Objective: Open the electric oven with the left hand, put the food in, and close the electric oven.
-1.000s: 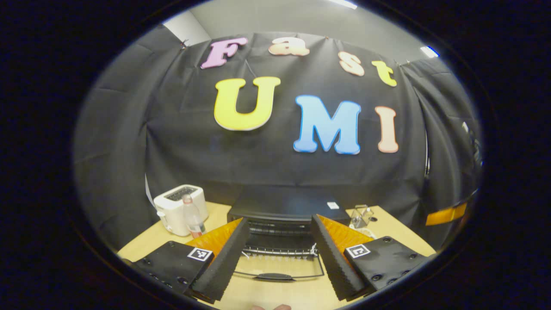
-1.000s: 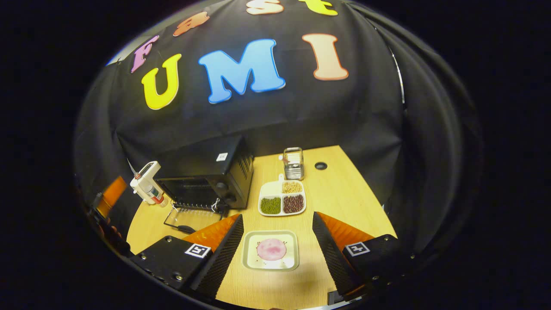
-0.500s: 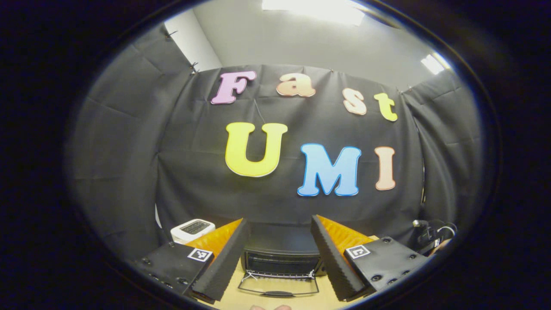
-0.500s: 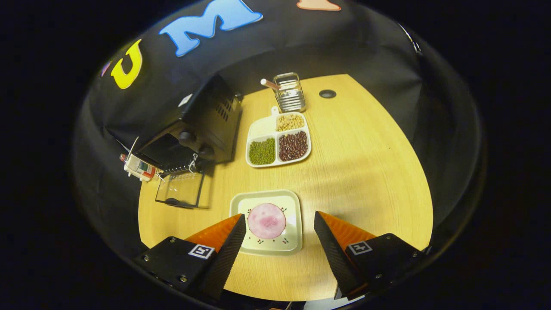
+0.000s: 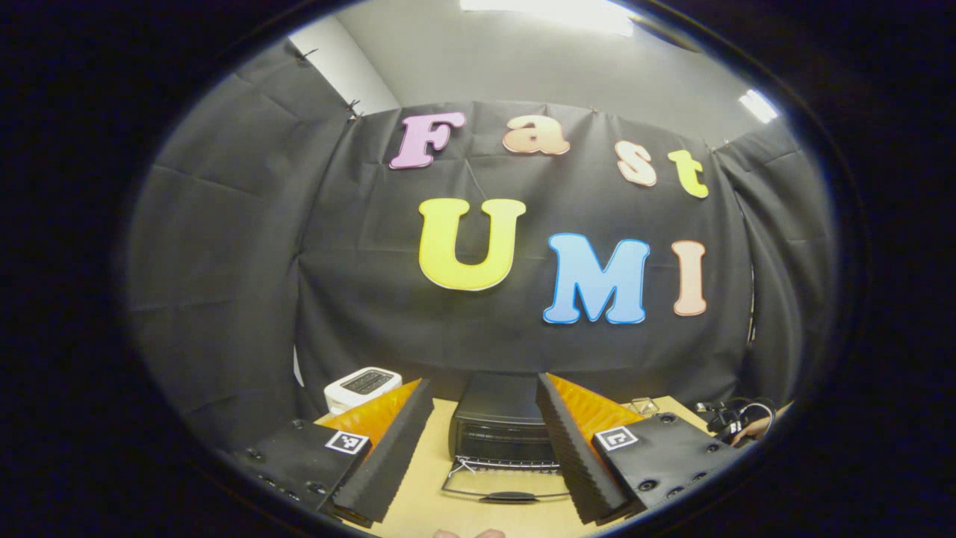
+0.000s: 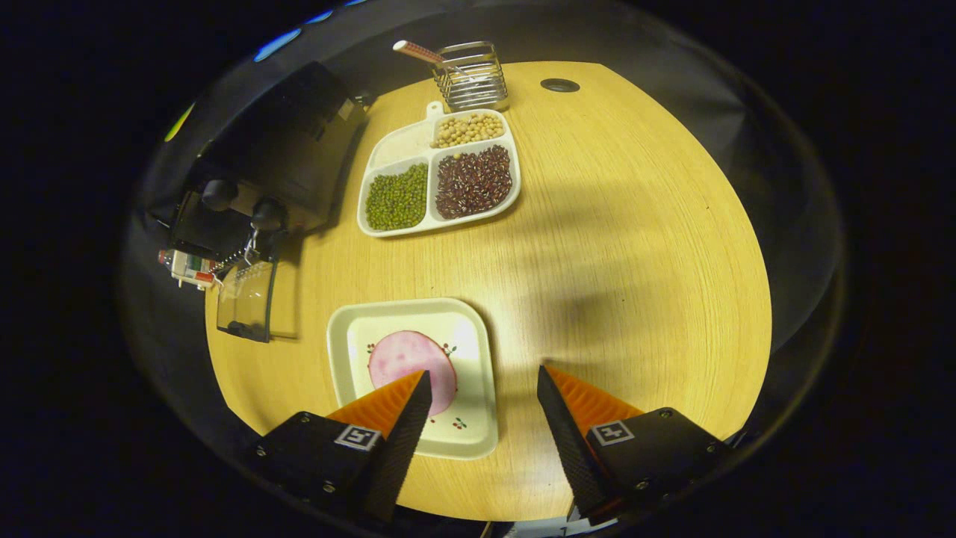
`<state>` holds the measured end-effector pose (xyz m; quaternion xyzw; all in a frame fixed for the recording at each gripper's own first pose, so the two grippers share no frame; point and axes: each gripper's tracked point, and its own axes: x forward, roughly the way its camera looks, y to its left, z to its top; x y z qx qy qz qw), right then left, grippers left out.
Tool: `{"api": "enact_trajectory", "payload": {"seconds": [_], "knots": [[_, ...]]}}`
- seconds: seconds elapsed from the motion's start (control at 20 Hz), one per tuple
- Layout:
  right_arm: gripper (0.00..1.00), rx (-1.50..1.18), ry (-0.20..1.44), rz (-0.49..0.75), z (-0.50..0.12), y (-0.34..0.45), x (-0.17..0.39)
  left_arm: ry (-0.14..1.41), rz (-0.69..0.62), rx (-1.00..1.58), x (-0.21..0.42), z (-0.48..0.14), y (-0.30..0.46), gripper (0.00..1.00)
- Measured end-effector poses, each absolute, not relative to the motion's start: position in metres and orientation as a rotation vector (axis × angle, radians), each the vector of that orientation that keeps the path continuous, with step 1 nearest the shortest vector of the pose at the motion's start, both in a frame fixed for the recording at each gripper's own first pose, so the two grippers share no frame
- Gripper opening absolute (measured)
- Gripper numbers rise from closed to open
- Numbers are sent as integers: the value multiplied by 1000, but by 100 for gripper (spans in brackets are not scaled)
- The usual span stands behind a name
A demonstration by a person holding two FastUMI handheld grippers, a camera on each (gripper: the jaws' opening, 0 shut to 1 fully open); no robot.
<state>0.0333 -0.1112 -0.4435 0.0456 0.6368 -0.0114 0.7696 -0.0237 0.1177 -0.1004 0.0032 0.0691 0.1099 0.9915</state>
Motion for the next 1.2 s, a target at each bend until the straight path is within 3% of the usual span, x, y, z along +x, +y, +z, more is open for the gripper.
{"api": "enact_trajectory", "payload": {"seconds": [0.1, 0.2, 0.35, 0.4, 0.45, 0.6, 0.7, 0.8, 1.2], "knots": [[83, 75, 1392, -28, -451, -111, 33, 149, 231, 6, -27, -102, 123, 97], [66, 69, 1415, -32, -455, -108, 33, 156, 236, 2, -28, -106, 126, 98], [66, 15, 1423, -53, -466, -113, 33, 171, 241, -4, -29, -112, 128, 98], [51, -11, 1433, -63, -457, -117, 31, 171, 241, -4, -29, -112, 128, 98], [42, -15, 1428, -68, -453, -118, 33, 173, 239, -5, -30, -112, 127, 98], [43, 5, 1429, -51, -462, -105, 27, 179, 235, -14, -30, -119, 125, 98], [11, 2, 1428, -53, -461, -108, 35, 189, 229, -19, -30, -125, 122, 98], [1, 21, 1423, -53, -463, -104, 31, 190, 223, -17, -32, -125, 120, 98], [0, 319, 1378, -35, -458, -99, 19, 176, 223, -5, -35, -114, 114, 98]]}}
